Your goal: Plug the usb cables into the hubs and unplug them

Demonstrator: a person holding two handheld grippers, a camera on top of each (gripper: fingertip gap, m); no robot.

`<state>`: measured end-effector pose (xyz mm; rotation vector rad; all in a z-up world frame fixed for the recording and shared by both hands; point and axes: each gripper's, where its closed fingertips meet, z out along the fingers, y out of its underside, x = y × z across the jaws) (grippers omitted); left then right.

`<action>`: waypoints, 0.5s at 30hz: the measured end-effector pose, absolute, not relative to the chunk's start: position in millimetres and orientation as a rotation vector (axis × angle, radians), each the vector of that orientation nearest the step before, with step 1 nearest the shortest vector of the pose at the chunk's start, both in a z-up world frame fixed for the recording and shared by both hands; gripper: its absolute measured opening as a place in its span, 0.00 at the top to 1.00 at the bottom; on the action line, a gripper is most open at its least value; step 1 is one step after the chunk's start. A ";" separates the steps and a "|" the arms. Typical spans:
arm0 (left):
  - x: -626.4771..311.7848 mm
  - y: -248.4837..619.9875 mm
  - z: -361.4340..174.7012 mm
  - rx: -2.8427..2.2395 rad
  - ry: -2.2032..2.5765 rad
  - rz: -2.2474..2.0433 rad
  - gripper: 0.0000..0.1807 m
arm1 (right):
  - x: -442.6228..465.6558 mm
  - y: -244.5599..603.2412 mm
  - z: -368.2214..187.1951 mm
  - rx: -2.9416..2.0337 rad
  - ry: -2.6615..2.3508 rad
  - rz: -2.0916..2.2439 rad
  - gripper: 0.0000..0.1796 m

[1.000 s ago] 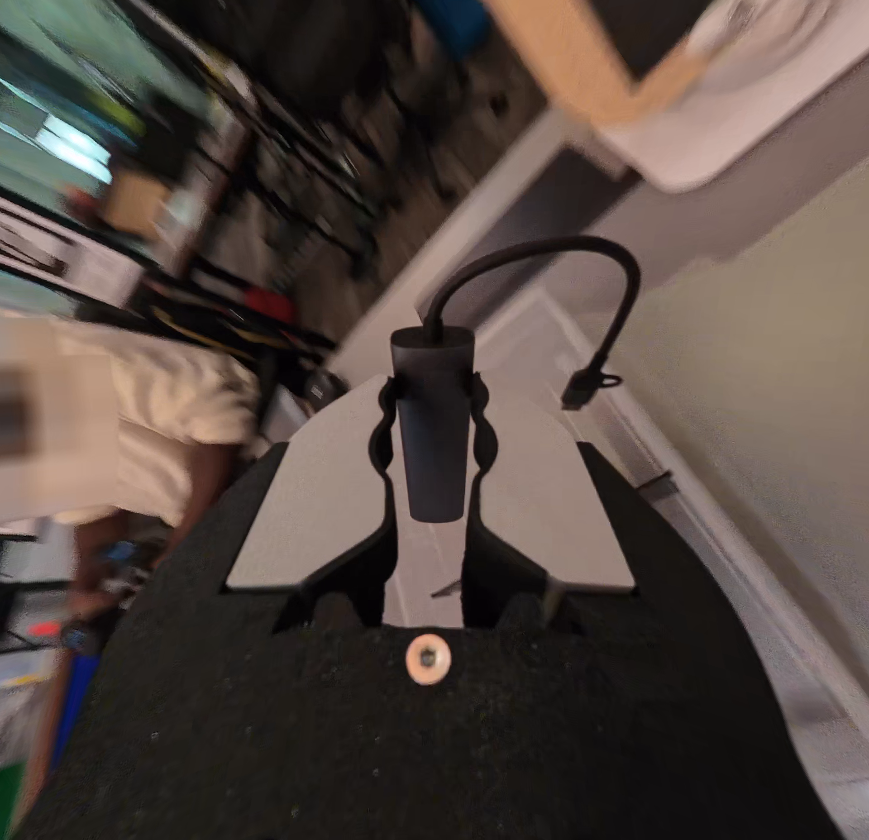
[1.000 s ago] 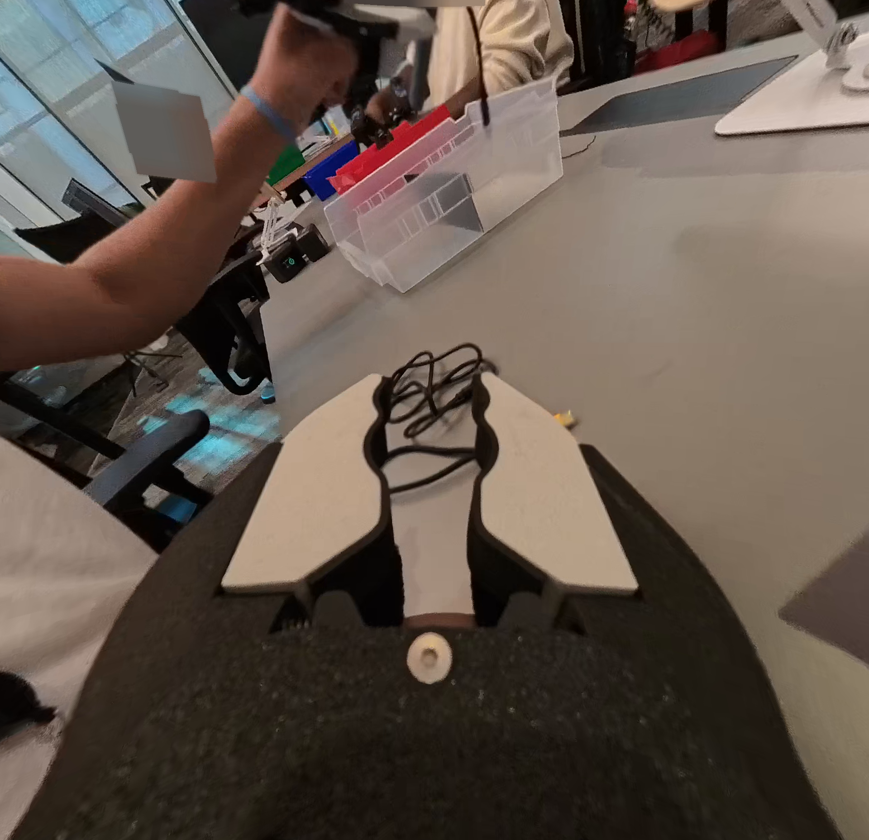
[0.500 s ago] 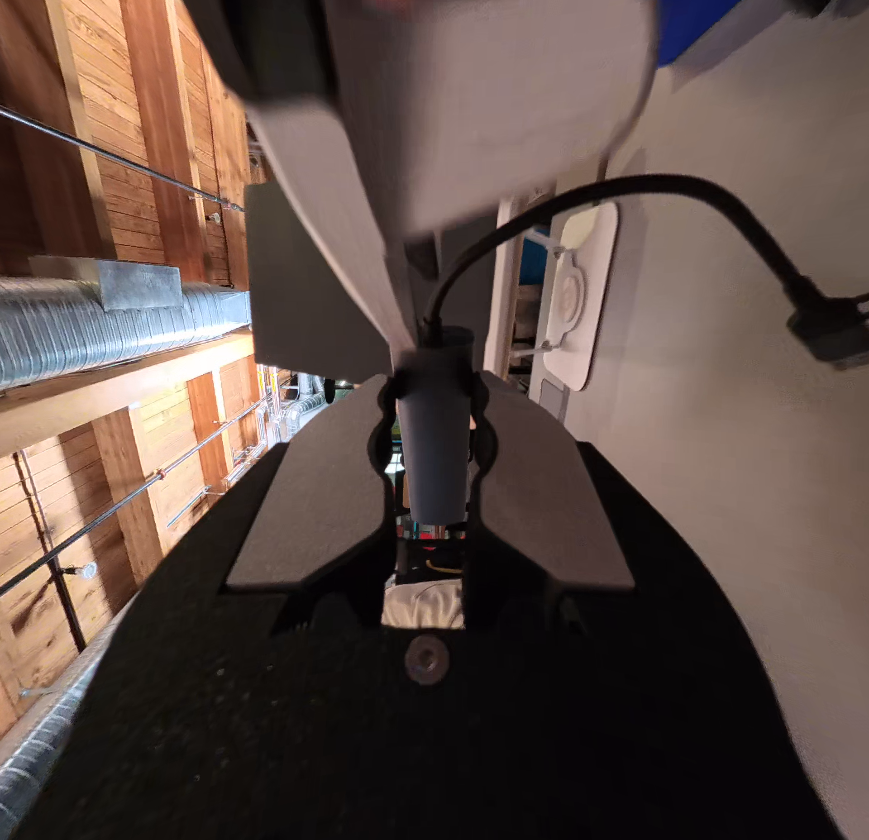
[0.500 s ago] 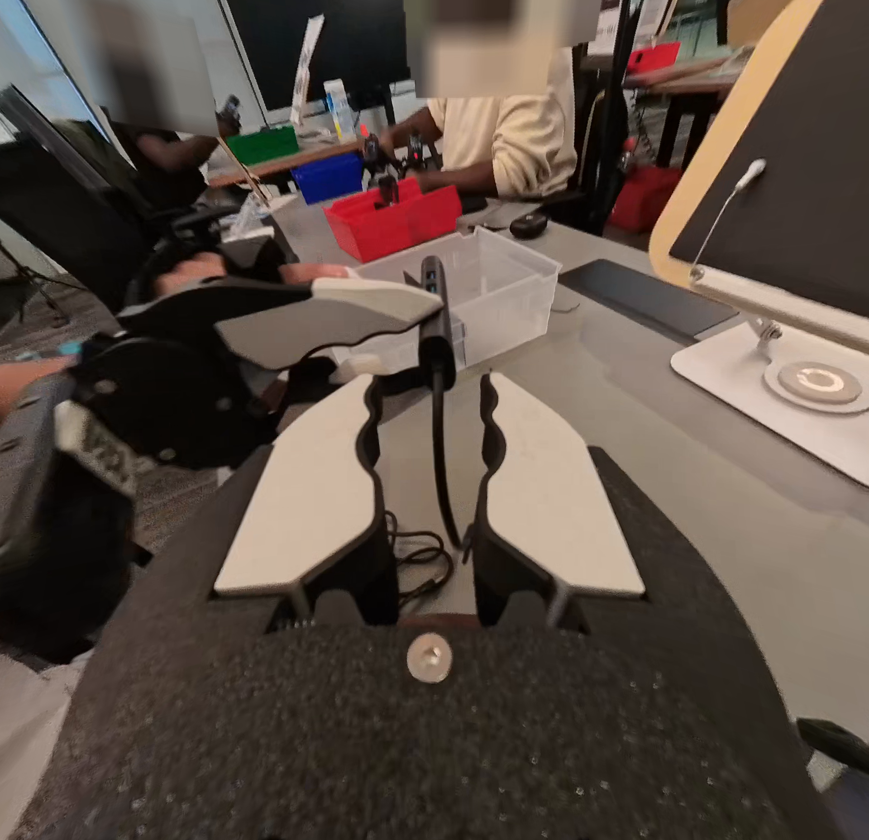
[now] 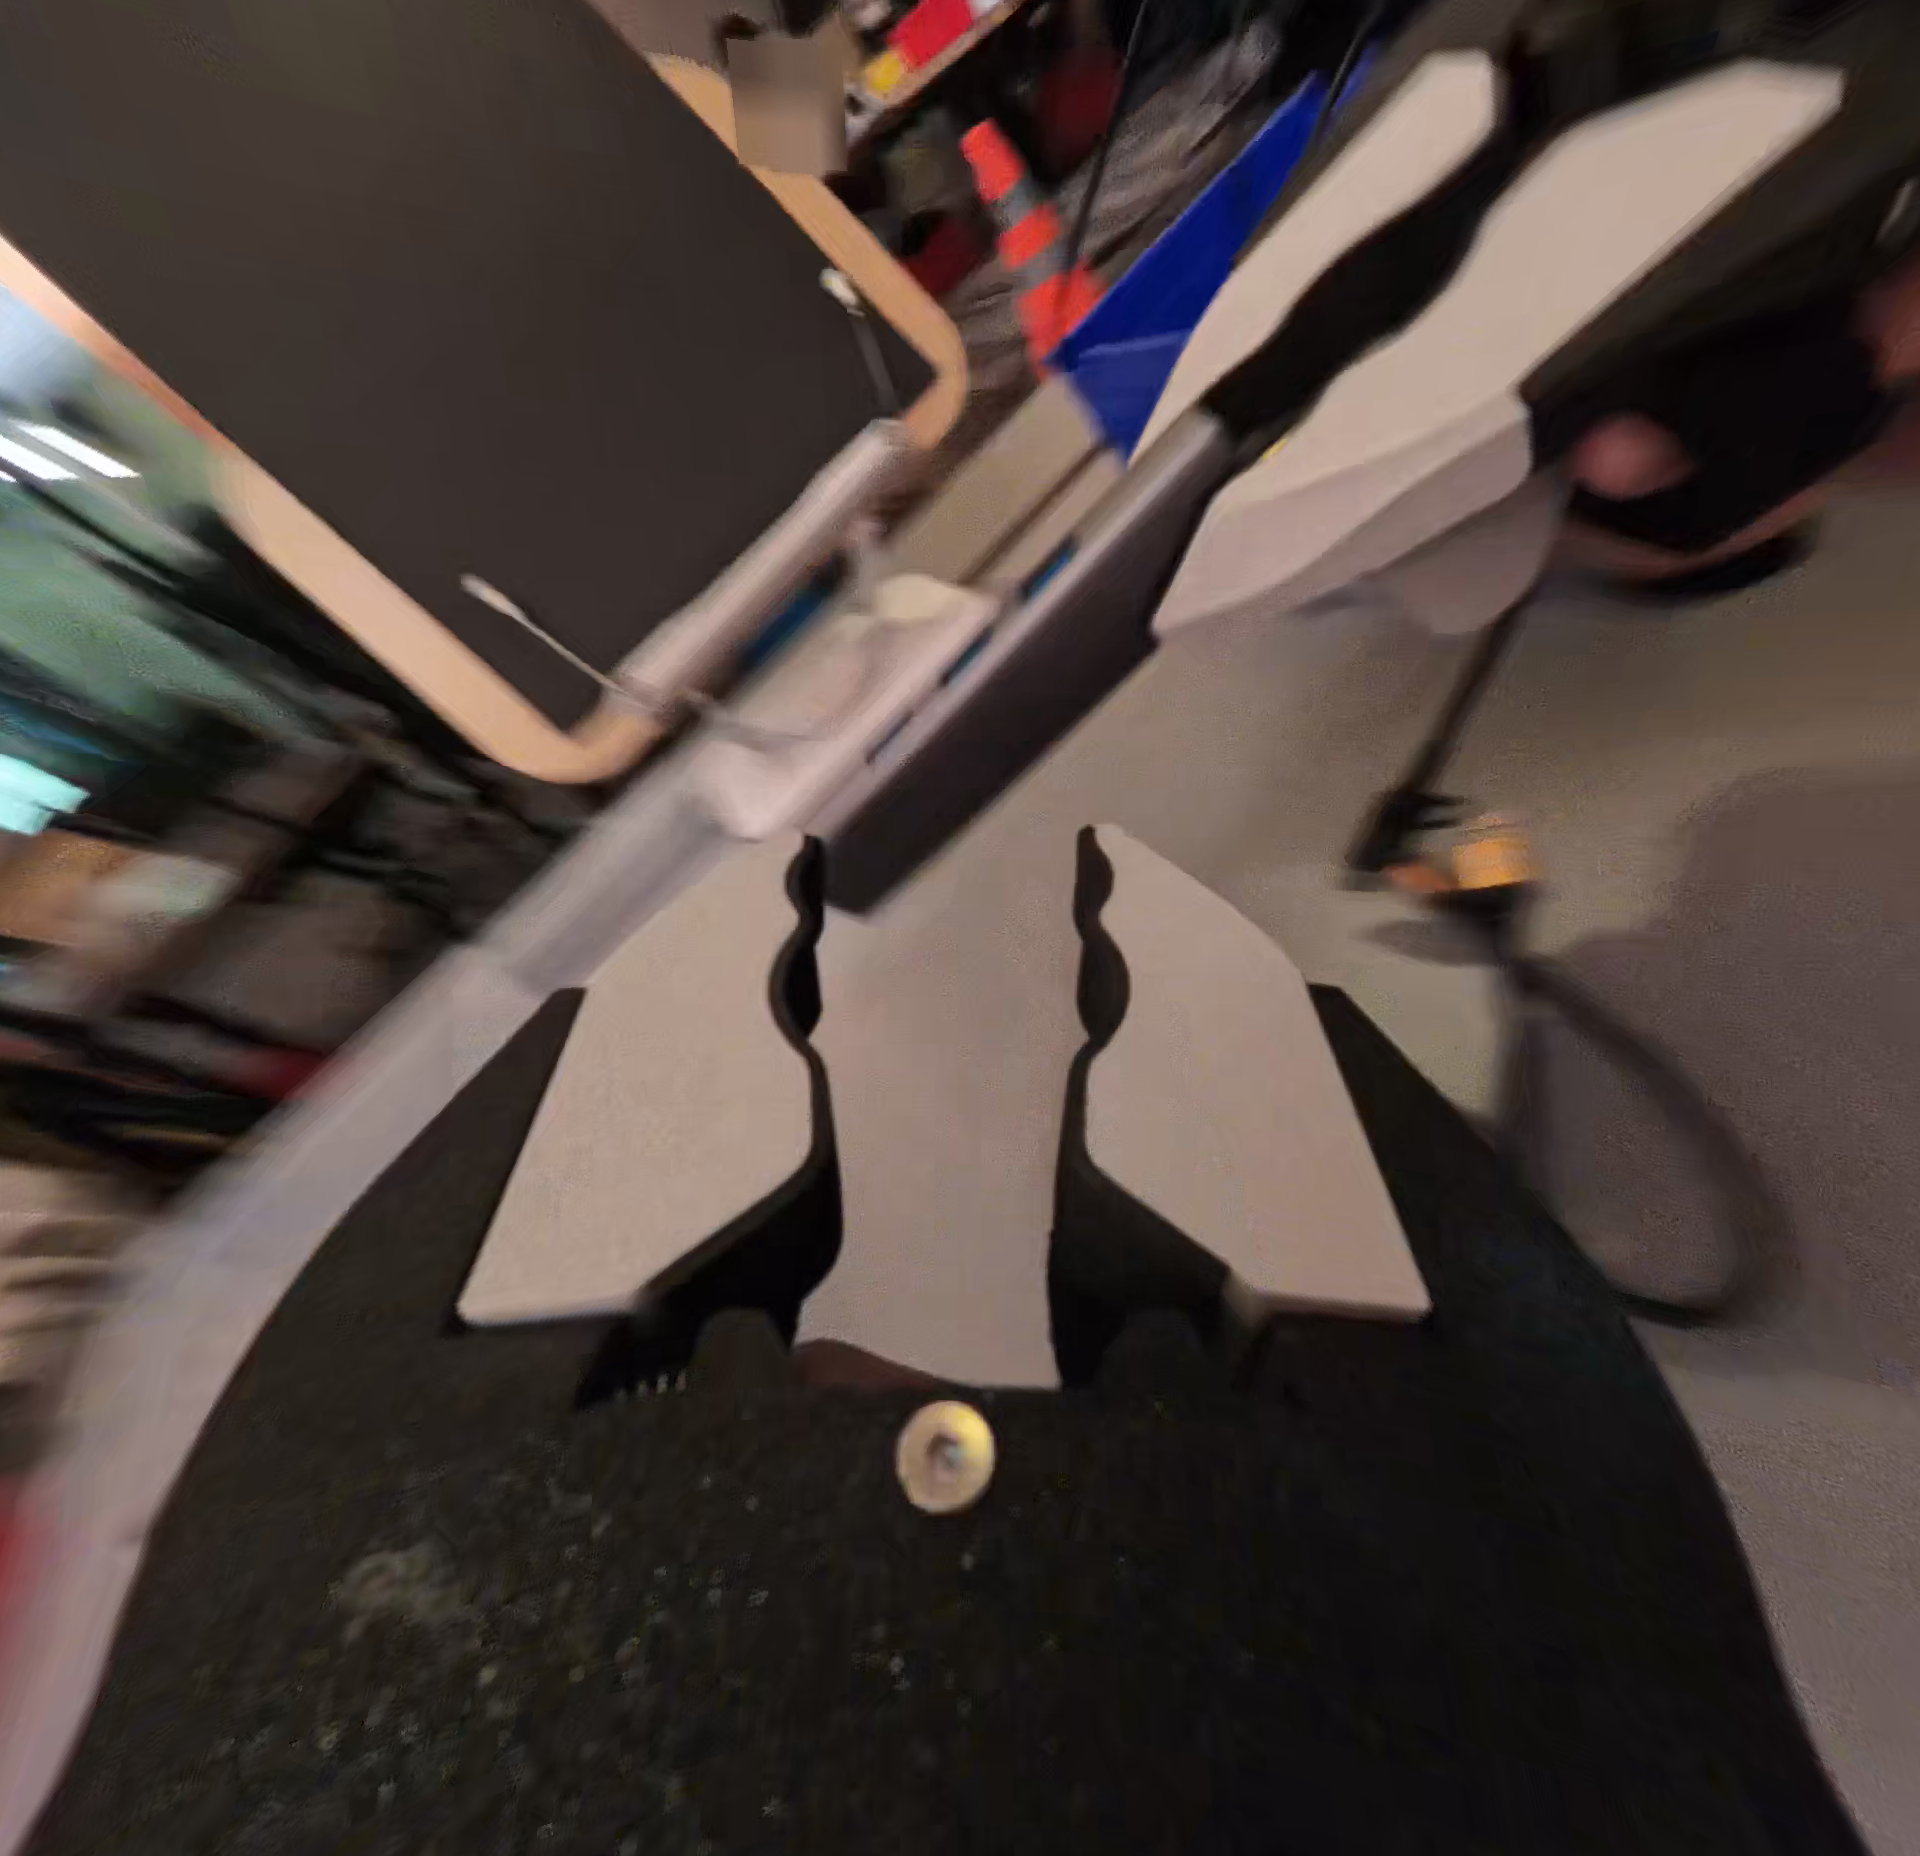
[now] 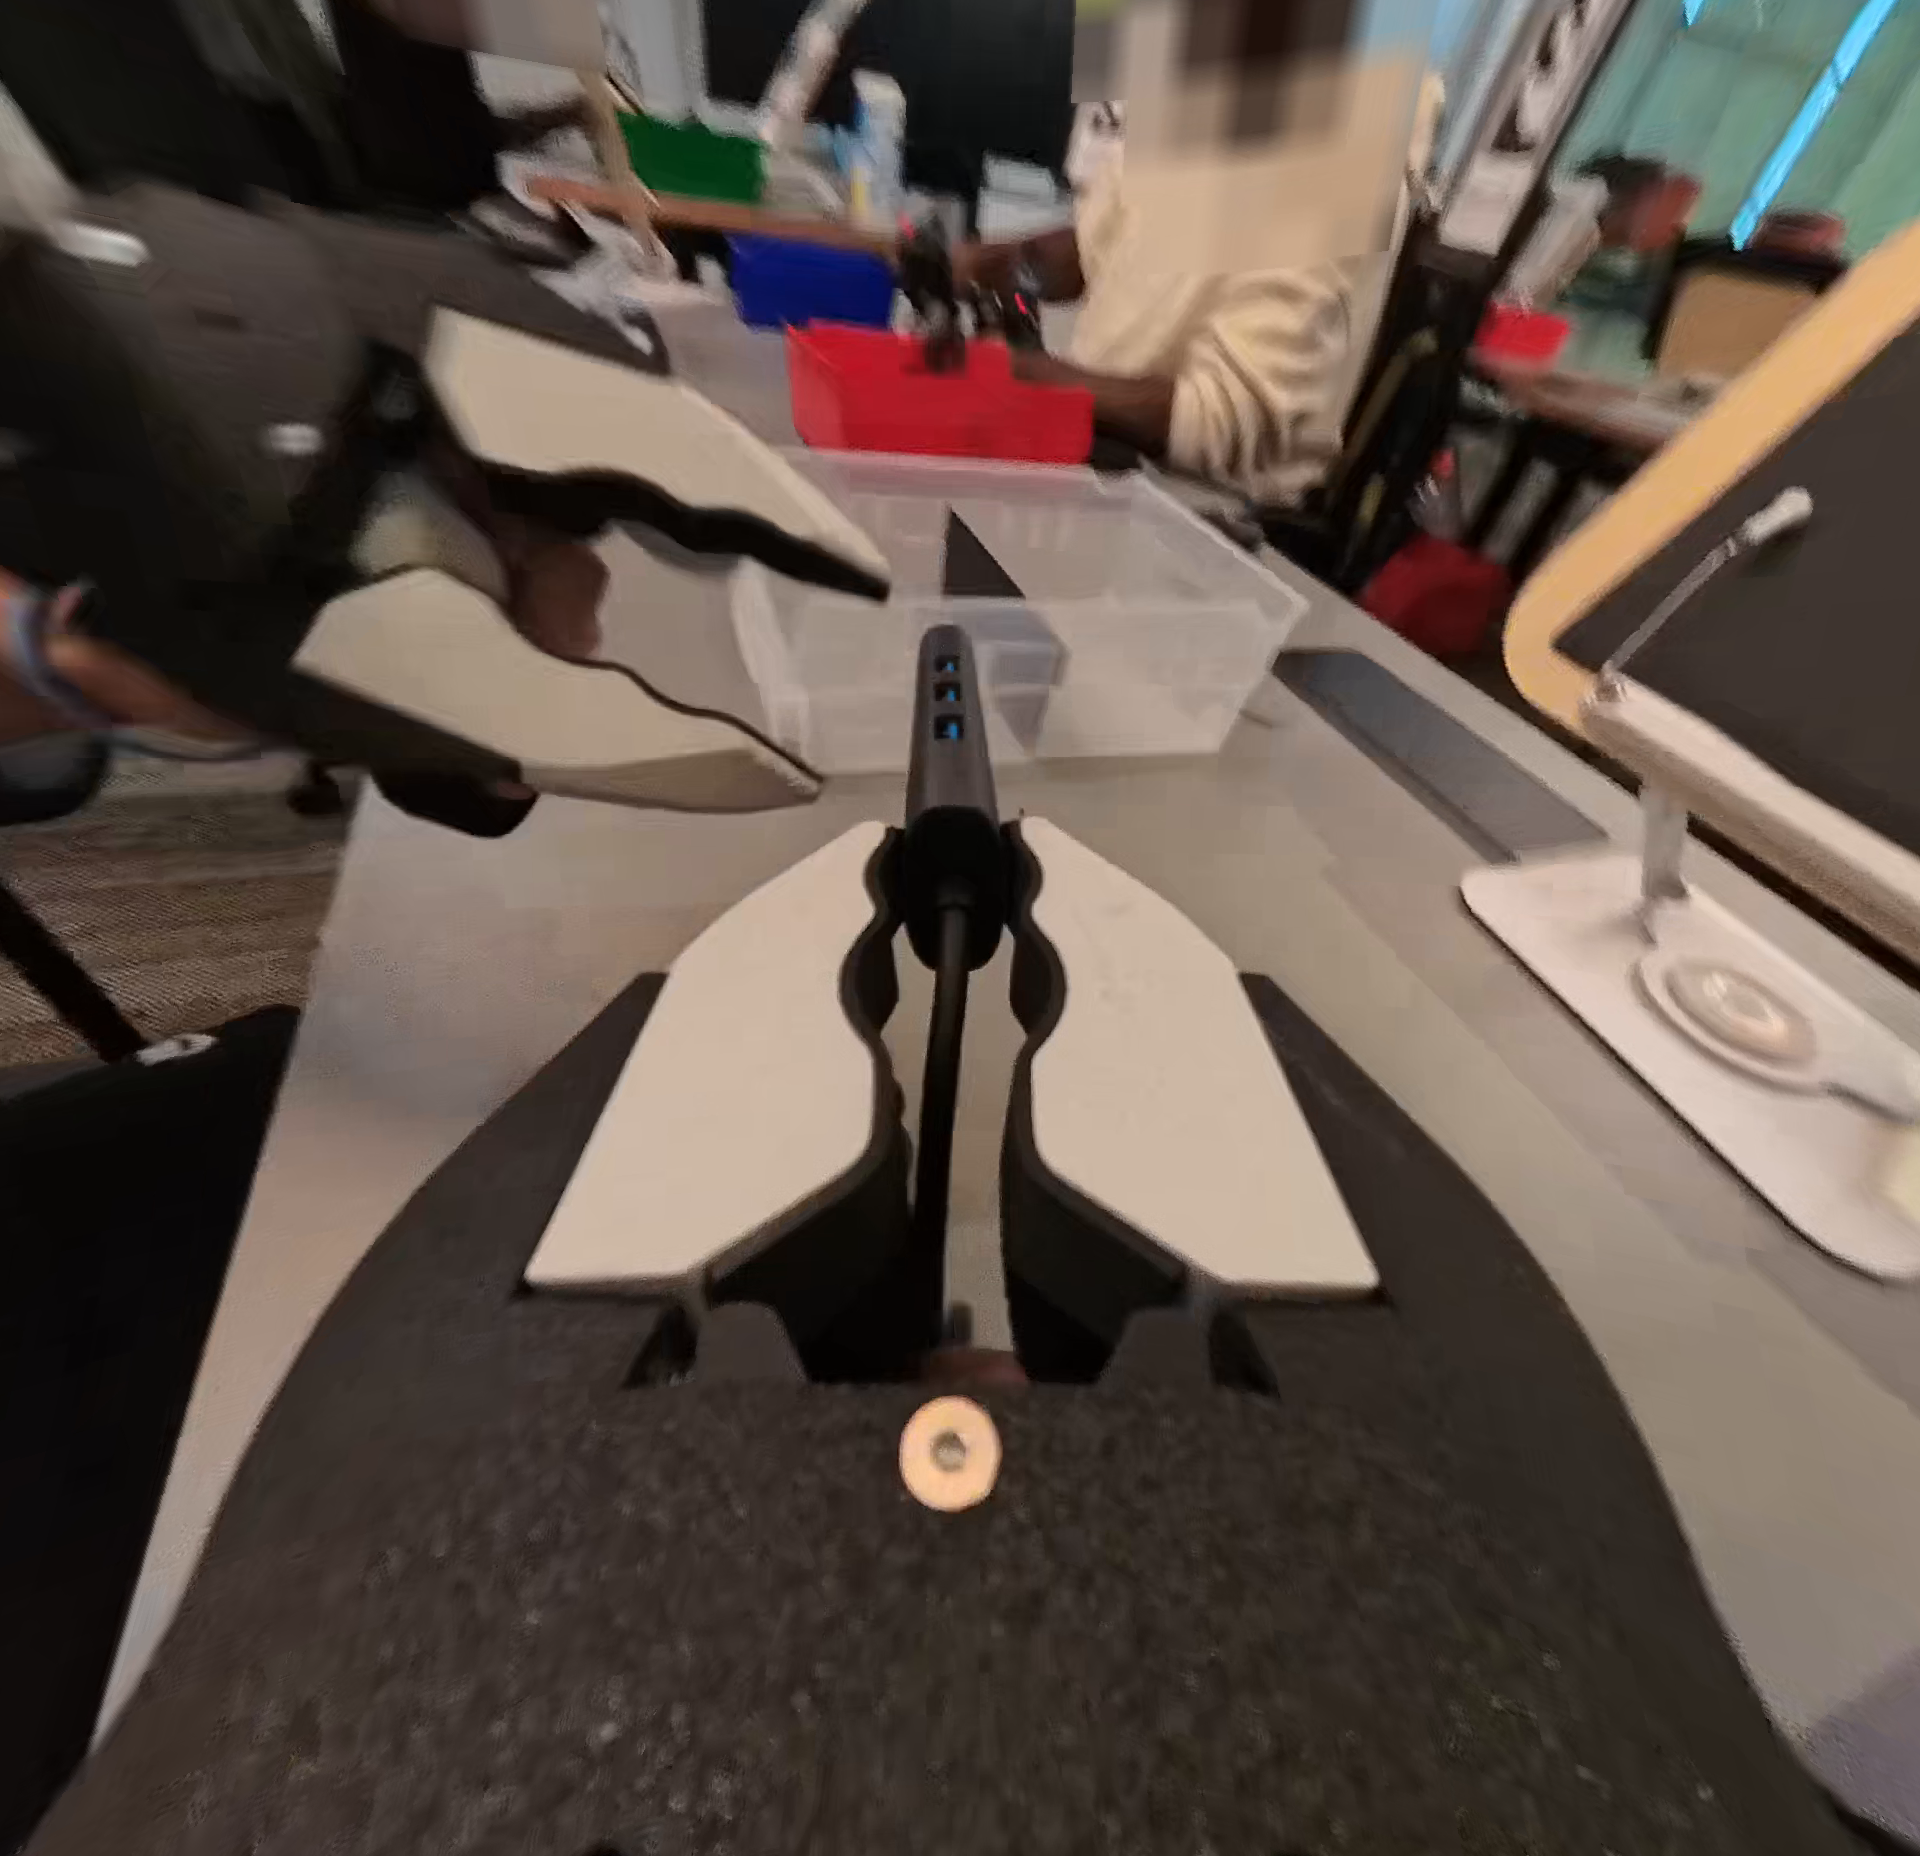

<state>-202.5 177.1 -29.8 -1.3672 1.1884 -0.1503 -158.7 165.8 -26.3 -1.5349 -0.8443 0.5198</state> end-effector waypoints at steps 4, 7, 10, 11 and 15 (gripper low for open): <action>-230.7 162.7 -28.8 -1.488 1.025 -0.840 0.72 | -165.4 137.6 -10.3 -1.415 -0.961 0.638 0.91; -233.0 148.0 -15.3 -1.417 1.066 -1.116 0.72 | -173.5 119.4 5.6 -1.355 -1.016 0.763 0.90; -228.9 127.6 -4.3 -1.307 1.132 -1.237 0.74 | -182.4 103.9 19.9 -1.293 -1.037 0.880 0.91; -228.0 120.9 -0.2 -1.254 1.139 -1.249 0.76 | -185.8 98.0 23.0 -1.275 -1.047 0.927 0.90; -224.2 96.6 14.5 -1.095 1.140 -1.338 0.79 | -197.0 84.9 29.3 -1.218 -1.050 1.054 0.91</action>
